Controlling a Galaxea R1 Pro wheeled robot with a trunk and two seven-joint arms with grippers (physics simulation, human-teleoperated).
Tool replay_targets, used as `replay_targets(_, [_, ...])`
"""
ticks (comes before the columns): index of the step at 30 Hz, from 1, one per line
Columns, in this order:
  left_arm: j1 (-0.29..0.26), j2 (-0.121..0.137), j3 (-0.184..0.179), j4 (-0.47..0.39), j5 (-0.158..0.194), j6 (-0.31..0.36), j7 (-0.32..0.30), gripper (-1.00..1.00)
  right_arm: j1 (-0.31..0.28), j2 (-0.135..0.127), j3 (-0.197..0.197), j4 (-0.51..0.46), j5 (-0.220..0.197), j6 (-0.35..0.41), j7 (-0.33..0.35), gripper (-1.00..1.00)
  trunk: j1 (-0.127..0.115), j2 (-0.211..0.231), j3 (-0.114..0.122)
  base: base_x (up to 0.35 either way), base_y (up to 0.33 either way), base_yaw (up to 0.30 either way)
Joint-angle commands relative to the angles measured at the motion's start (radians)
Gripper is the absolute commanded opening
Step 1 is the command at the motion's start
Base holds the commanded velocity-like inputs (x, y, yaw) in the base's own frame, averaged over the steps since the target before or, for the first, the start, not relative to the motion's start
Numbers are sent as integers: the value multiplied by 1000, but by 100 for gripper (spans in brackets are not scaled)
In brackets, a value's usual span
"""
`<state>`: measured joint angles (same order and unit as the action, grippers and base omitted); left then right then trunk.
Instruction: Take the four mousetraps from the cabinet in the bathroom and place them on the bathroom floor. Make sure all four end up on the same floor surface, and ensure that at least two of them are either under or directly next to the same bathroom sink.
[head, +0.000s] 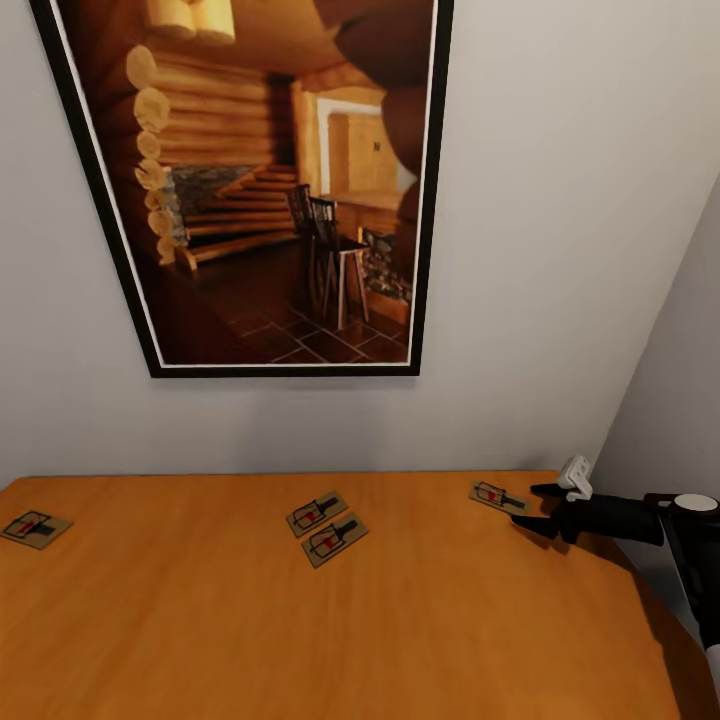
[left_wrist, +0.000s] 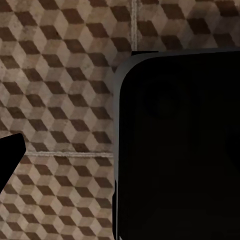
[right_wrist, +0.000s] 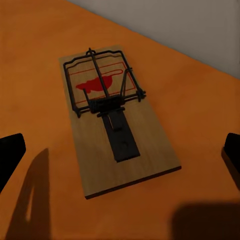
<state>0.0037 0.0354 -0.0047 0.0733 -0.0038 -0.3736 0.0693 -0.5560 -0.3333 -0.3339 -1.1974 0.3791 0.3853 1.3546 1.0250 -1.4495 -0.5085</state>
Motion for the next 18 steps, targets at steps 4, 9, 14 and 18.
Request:
replay_targets(4, [-1, 0, -1, 2, -1, -5, 3, 100, -1, 0, -2, -1, 4, 10, 6, 100, 0, 0, -1, 0, 0, 0])
replay_targets(9, [-1, 0, -1, 2, -1, -5, 3, 100, -1, 0, -1, -1, 4, 10, 6, 100, 0, 0, -1, 4, 0, 0])
replay_targets(14, [-1, 0, -1, 2, -1, -5, 3, 100, -1, 0, -1, -1, 4, 10, 6, 100, 0, 0, -4, 56, 0, 0])
replay_targets(18, [-1, 0, -1, 2, -1, -5, 3, 100, -1, 0, -1, -1, 4, 10, 6, 100, 0, 0, -7, 42, 0, 0])
